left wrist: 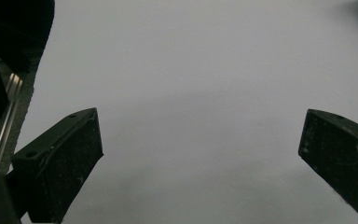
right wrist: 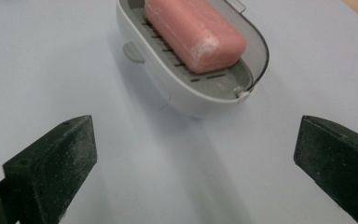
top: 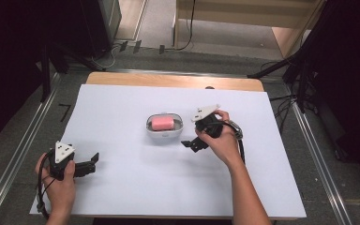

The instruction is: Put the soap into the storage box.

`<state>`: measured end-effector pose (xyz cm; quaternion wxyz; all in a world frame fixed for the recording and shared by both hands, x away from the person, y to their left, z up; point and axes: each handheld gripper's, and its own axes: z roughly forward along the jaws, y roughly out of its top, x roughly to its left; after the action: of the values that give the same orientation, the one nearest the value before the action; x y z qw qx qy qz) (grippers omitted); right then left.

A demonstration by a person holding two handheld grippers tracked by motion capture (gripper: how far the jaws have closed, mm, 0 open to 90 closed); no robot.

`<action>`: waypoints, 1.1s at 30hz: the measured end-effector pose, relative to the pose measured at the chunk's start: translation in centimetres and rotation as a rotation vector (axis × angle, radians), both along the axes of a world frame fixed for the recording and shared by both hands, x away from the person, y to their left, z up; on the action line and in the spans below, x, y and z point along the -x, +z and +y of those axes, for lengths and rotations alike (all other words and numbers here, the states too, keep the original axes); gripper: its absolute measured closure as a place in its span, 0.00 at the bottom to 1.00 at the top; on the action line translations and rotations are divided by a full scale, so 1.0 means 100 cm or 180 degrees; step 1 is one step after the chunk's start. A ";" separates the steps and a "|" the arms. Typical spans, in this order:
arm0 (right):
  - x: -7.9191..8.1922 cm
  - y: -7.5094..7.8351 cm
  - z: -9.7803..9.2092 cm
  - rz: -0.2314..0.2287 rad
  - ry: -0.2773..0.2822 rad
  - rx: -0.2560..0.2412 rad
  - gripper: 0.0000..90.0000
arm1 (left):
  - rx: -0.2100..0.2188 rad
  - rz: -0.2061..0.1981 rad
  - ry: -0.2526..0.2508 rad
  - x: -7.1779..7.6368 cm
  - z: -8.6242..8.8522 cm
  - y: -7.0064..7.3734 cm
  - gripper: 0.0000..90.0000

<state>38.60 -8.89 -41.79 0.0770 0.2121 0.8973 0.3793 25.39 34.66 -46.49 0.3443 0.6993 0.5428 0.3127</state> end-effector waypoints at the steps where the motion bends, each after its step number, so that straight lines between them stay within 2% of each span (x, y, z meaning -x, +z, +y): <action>1: 0.003 -0.001 -0.004 0.0001 -0.0031 0.0006 0.00 | 0.0000 0.0001 -0.0001 0.000 0.000 0.000 0.00; 15: 0.027 -0.015 -0.040 -0.0005 -0.0249 0.0016 0.00 | -0.0025 0.0005 -0.0006 0.000 0.000 0.000 0.00; 33: 0.060 -0.027 -0.084 -0.0090 -0.0519 -0.0208 0.00 | -0.0027 -0.0002 -0.0010 0.000 -0.001 0.000 0.00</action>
<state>32.64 -17.29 -44.48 0.1133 0.2816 0.8630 0.4039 25.37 34.60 -46.48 0.3420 0.7015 0.5403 0.3147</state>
